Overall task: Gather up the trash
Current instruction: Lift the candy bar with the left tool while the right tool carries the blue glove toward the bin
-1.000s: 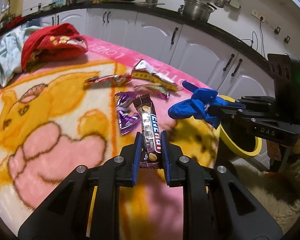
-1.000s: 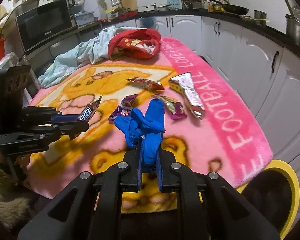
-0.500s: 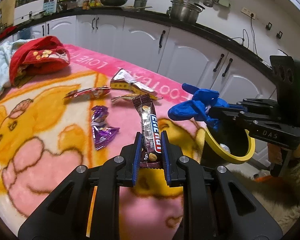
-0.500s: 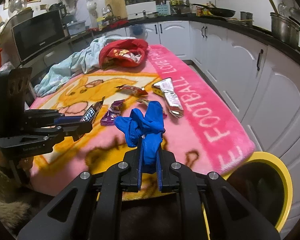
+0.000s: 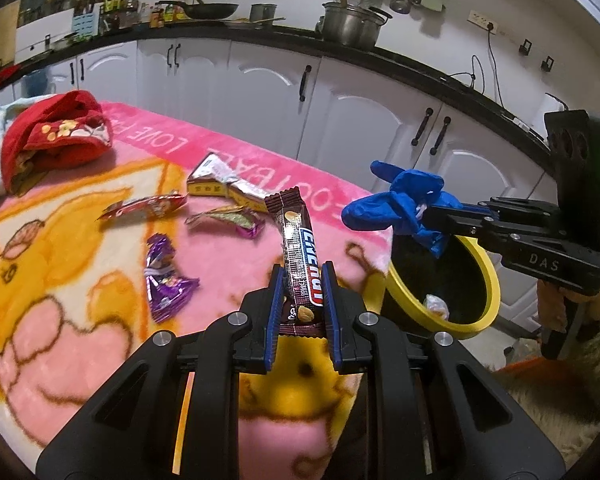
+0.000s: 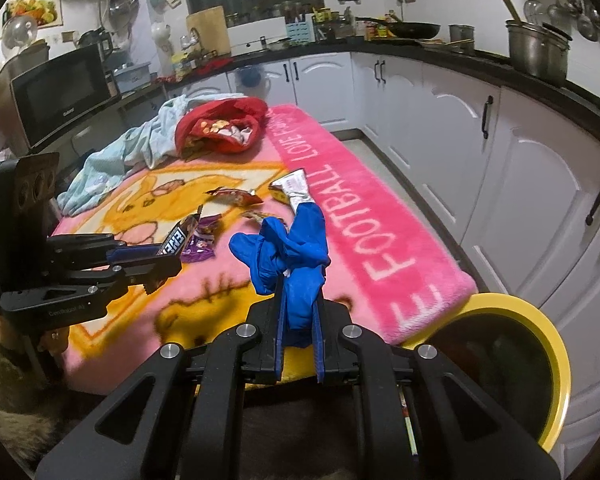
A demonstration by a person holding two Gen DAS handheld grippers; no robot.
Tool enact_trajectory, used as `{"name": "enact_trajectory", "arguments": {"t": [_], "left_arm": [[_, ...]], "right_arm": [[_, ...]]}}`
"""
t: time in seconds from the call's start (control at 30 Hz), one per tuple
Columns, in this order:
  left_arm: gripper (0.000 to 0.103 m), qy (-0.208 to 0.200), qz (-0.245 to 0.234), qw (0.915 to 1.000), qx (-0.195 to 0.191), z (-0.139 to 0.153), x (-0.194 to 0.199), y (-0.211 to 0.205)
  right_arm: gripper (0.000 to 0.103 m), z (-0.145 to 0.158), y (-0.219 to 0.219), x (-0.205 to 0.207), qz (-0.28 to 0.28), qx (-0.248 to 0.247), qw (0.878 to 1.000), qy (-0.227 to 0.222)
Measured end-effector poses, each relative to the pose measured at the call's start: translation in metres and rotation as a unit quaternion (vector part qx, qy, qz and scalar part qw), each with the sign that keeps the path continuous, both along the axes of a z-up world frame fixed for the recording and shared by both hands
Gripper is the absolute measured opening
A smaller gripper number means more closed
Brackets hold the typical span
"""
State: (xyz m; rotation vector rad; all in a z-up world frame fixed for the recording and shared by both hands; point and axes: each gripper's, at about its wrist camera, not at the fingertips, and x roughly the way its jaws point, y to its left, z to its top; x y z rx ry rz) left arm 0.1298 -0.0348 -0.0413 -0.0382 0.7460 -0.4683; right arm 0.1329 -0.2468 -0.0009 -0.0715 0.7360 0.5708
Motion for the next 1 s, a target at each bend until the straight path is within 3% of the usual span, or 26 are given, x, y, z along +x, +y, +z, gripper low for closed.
{"name": "enact_trajectory", "arguments": {"t": [1.0], "left_arm": [[0.013, -0.027, -0.057, 0.9980, -0.009, 0.024, 0.014, -0.074]], "right_arm": [[0.011, 0.014, -0.071, -0.018, -0.082, 0.015, 0.996, -0.029]]}}
